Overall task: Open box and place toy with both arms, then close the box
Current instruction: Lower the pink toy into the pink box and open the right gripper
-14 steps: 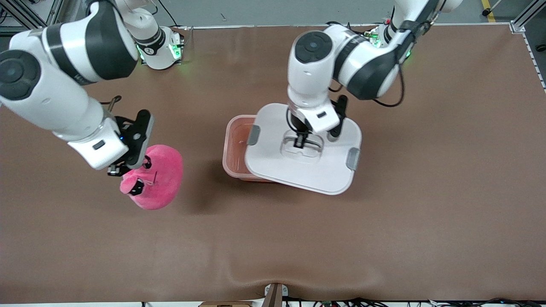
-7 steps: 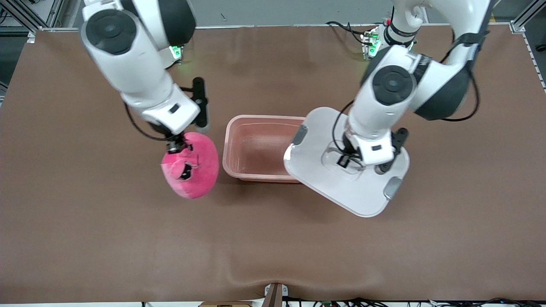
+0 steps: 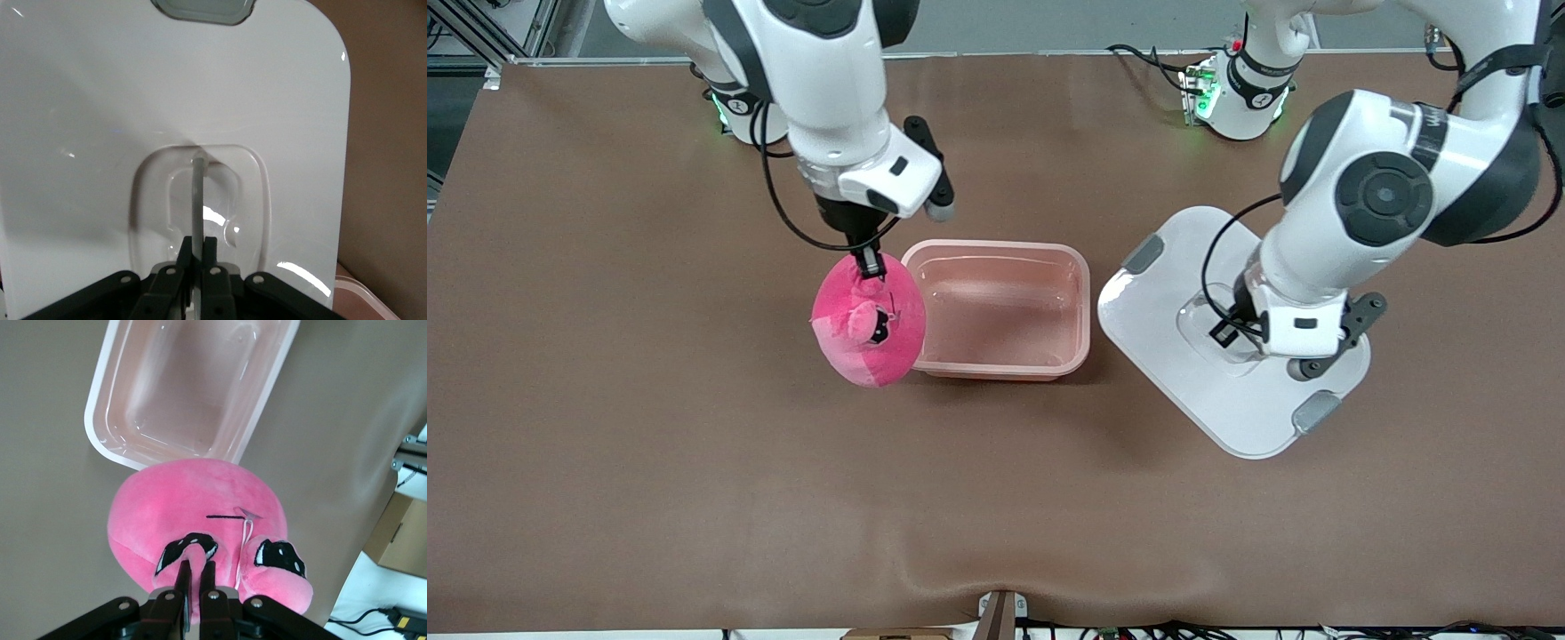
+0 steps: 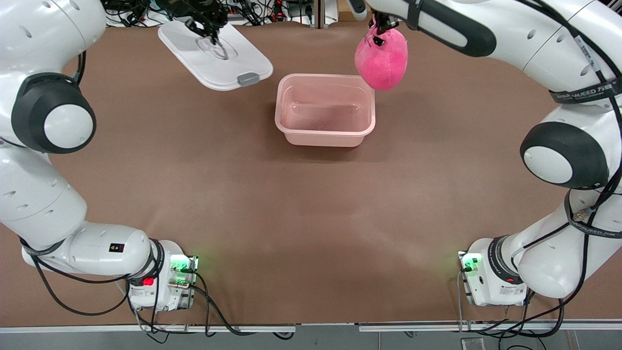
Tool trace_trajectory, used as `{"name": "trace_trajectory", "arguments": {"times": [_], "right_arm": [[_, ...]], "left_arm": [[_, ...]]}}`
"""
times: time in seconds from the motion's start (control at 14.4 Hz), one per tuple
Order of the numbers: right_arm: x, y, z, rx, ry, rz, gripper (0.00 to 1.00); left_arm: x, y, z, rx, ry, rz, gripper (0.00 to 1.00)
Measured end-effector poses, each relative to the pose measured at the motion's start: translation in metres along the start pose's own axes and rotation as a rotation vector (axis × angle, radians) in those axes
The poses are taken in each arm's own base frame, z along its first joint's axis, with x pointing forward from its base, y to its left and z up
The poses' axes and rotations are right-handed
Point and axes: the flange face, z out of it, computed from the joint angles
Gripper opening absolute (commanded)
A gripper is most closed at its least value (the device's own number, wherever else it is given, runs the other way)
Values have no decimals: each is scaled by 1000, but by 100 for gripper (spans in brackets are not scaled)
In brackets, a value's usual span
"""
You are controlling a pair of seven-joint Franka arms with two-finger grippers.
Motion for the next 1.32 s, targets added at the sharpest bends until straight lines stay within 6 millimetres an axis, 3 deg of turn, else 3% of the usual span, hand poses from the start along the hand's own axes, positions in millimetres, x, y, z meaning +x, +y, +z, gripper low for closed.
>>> {"name": "trace_trajectory", "arguments": {"times": [0.42,0.69,1.04,1.32], "right_arm": [[37,-14,8,27,-14,-70,0],[37,-19,27,81,-32,-115,0],[38,-21,28,94,-36,-128,0],[49,-26,27,103,-38,-145,0]], "left_arm": [[33,-21,10,13,-16,88,0],[47,-31,15,26,-31,102,0],[43,-34,16,50,-54,103,0],[53,-42,15,33,-73,95,0]]}}
